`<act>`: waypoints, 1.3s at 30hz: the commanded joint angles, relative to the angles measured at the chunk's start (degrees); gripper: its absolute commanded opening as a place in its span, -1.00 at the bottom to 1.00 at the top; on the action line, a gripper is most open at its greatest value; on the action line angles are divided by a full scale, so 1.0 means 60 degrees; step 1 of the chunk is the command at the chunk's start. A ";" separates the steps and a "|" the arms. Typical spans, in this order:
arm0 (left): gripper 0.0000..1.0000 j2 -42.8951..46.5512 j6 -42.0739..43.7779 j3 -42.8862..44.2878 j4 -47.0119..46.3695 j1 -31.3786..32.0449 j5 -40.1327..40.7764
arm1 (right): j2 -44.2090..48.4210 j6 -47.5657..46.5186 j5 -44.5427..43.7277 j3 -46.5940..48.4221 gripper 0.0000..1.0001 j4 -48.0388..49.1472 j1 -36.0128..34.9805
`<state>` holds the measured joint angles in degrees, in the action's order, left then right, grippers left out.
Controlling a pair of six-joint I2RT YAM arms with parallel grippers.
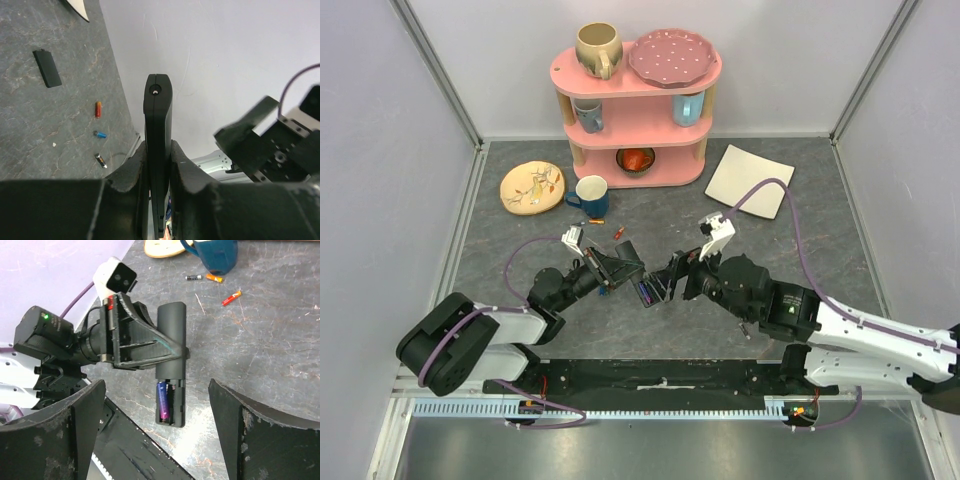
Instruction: Load the batteries into the remote control
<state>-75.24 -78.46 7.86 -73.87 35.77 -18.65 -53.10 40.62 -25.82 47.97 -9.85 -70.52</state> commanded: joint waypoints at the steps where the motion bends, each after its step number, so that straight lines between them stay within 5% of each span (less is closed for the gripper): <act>1: -0.96 0.0382 0.0478 0.0272 -0.3583 0.0044 -0.0318 | 0.0091 0.0684 0.2717 -0.0288 0.82 0.0746 0.1494; 7: -0.96 0.0733 0.0610 0.0331 -0.3583 0.0044 -0.0071 | -0.0041 0.2178 0.5106 -0.1562 0.77 0.2648 0.2568; 14: -0.96 0.0924 0.0713 0.0331 -0.3583 0.0044 0.0136 | -0.0700 0.2780 0.6031 -0.1827 0.68 0.3618 0.2730; 39: -0.96 0.0983 0.0712 0.0272 -0.3597 0.0044 0.0223 | -0.1228 0.4099 0.5813 -0.2999 0.55 0.5157 0.2979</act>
<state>-70.32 -76.84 8.38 -73.91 35.77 -18.06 -60.86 63.31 10.22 30.35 17.56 -53.06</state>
